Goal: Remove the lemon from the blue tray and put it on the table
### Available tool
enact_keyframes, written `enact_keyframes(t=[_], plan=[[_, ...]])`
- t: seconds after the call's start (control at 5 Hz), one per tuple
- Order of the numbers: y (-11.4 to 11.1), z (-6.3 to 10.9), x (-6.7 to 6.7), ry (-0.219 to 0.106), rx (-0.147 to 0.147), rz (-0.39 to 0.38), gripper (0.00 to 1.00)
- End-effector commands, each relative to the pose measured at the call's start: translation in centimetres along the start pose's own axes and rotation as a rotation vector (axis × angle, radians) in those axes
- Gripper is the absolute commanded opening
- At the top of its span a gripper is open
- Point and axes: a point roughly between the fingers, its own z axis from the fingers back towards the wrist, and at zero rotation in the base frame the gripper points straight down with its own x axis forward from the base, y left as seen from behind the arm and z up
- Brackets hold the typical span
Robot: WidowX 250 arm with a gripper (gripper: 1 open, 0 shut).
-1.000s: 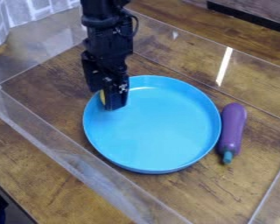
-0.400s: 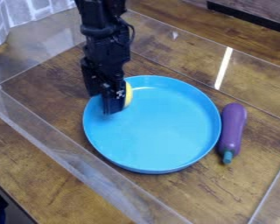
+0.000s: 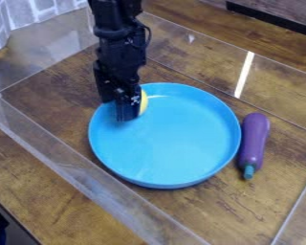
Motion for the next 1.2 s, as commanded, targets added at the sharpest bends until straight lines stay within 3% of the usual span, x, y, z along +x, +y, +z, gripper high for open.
enact_keyframes(t=[0.0, 0.6, 0.8, 1.0], plan=[[1.7, 0.8, 0.4, -0.030, 0.030, 0.023, 1.00], [3.6, -0.2, 1.1, -0.028, 0.032, 0.049, 1.00], [3.8, 0.0, 1.0, -0.023, 0.041, 0.042, 0.00], [4.0, 0.9, 0.8, -0.025, 0.056, 0.040, 0.00]])
